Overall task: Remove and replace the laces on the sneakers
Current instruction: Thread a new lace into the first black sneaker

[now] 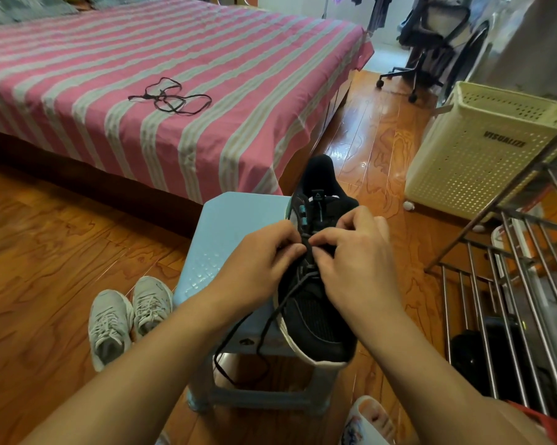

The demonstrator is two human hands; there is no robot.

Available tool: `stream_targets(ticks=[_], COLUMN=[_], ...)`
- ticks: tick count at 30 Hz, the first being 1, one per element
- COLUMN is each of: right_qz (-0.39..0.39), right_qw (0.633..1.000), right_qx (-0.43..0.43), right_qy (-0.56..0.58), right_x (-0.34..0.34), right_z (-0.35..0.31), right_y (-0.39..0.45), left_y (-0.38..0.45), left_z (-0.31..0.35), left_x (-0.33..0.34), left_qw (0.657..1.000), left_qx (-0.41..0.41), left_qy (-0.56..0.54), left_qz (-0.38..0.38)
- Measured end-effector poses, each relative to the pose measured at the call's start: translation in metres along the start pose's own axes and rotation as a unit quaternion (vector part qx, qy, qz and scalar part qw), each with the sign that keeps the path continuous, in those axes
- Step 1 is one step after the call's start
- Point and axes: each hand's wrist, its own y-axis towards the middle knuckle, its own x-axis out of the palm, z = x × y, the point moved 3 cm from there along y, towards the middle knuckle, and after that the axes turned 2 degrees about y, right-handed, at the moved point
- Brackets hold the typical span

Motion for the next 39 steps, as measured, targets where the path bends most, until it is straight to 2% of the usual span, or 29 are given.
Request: stream_targets(ticks=[3, 6, 9, 11, 12, 14, 16, 18, 20, 21, 24, 25, 26, 28, 30, 32, 35, 36, 39], right_qz=[-0.020, -0.019, -0.002, -0.016, -0.025, -0.037, -0.068, -0.088, -0.048, -0.008, 0.094, 0.103, 0.092, 0.029, -0.048, -0.086, -0.088, -0.076, -0.045], right_qw=[0.999, 0.999, 0.993, 0.968, 0.937, 0.856, 0.775, 0.730, 0.713, 0.689, 0.571, 0.558, 0.569, 0.631, 0.704, 0.777, 0.876, 0.892, 0.916], right_qx=[-0.041, -0.043, 0.020, 0.122, 0.178, 0.231, 0.222, 0.207, 0.216, 0.223, 0.252, 0.269, 0.290, 0.296, 0.232, 0.155, 0.085, 0.084, 0.083], right_qy=[-0.006, 0.025, 0.114, 0.217, 0.301, 0.462, 0.588, 0.645, 0.665, 0.690, 0.775, 0.778, 0.764, 0.716, 0.670, 0.604, 0.467, 0.437, 0.389], right_x=[0.000, -0.003, -0.021, -0.038, -0.043, -0.045, -0.038, -0.033, -0.041, -0.051, -0.076, -0.077, -0.073, -0.062, -0.057, -0.055, -0.045, -0.042, -0.035], right_z=[-0.001, 0.001, 0.019, 0.040, 0.049, 0.058, 0.049, 0.040, 0.053, 0.070, 0.117, 0.121, 0.116, 0.083, 0.038, 0.012, 0.002, 0.003, 0.010], right_y=[-0.002, 0.000, 0.010, 0.011, 0.010, 0.008, 0.005, 0.003, 0.010, 0.015, 0.023, 0.020, 0.016, 0.005, -0.004, -0.012, -0.025, -0.027, -0.023], left_y=[-0.004, -0.002, 0.001, 0.000, 0.000, 0.000, -0.001, -0.002, -0.003, -0.003, -0.007, -0.007, -0.008, -0.009, -0.015, -0.026, -0.037, -0.038, -0.037], left_z=[0.007, 0.011, 0.011, 0.011, 0.010, 0.008, 0.008, 0.011, 0.013, 0.013, 0.016, 0.018, 0.020, 0.029, 0.046, 0.062, 0.074, 0.073, 0.064], left_x=[-0.002, 0.000, -0.001, 0.001, 0.002, 0.004, 0.005, 0.004, 0.002, 0.001, -0.001, 0.000, 0.000, -0.002, -0.002, 0.002, 0.007, 0.008, 0.008], left_qw=[1.000, 0.998, 0.996, 0.998, 0.999, 0.999, 0.999, 0.999, 0.999, 0.999, 0.998, 0.998, 0.998, 0.997, 0.999, 0.996, 0.946, 0.934, 0.954], left_qx=[0.025, 0.034, 0.022, 0.016, 0.013, 0.004, -0.007, -0.016, -0.028, -0.036, -0.049, -0.044, -0.040, -0.016, 0.029, 0.026, -0.079, -0.114, -0.135], left_qy=[-0.006, 0.053, 0.081, 0.061, 0.052, 0.039, 0.031, 0.033, 0.037, 0.040, 0.041, 0.043, 0.050, 0.067, 0.036, -0.081, -0.307, -0.331, -0.255], left_qz=[-0.016, -0.023, 0.005, 0.004, 0.000, -0.002, 0.000, 0.004, 0.006, 0.007, 0.003, 0.002, 0.004, 0.024, 0.023, -0.023, -0.062, -0.072, -0.084])
